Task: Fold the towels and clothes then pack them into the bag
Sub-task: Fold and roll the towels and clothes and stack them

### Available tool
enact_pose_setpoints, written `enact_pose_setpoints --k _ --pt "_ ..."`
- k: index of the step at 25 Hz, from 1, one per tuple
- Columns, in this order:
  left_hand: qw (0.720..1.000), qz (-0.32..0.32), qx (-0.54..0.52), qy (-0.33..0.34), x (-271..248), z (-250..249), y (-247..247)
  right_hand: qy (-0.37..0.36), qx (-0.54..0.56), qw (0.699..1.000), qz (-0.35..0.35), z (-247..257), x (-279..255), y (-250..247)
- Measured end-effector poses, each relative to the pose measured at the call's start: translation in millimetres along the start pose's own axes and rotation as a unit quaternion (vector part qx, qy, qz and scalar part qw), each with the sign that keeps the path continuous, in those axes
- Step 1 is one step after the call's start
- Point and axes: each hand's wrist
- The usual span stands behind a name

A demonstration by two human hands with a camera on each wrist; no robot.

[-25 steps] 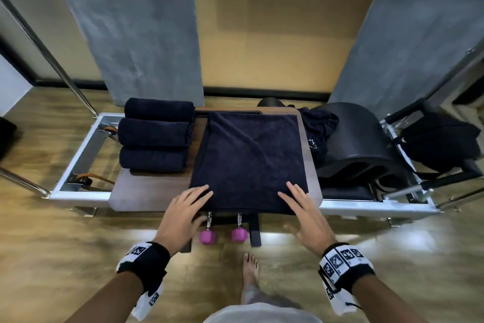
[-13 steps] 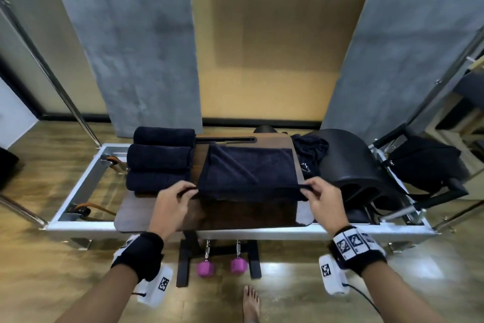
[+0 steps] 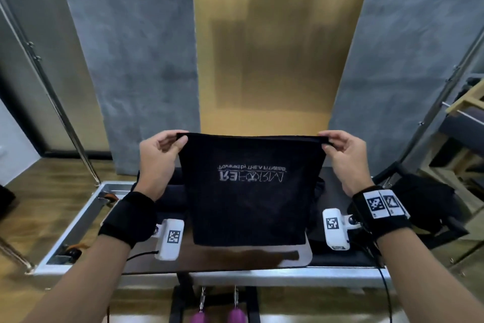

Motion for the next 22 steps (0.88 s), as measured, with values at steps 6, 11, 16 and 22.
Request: enact_pose_setpoints --k 6,11,16,22 --pt "0.998 -0.047 -0.043 -0.003 0.1 -2.0 4.1 0.037 0.051 0.997 -0.053 -3.3 1.9 1.3" --pt "0.995 -0.055 -0.025 -0.081 -16.0 7.6 -3.8 0.028 0.042 0.998 -0.031 -9.6 -11.4 0.3" --pt "0.994 -0.043 -0.013 -0.096 -35.4 13.1 -14.4 0.05 0.059 0.997 0.008 -5.1 -28.3 -6.2" --pt "0.994 -0.013 -0.005 -0.104 -23.8 24.2 -12.7 0.093 0.067 0.993 -0.03 -9.4 -14.0 -2.0"
Point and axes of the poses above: each hand's wrist, its own x-axis towards the middle knuckle, its own y-axis out of the palm, z = x × y, and after that the axes turned 7 degrees about -y, right-handed
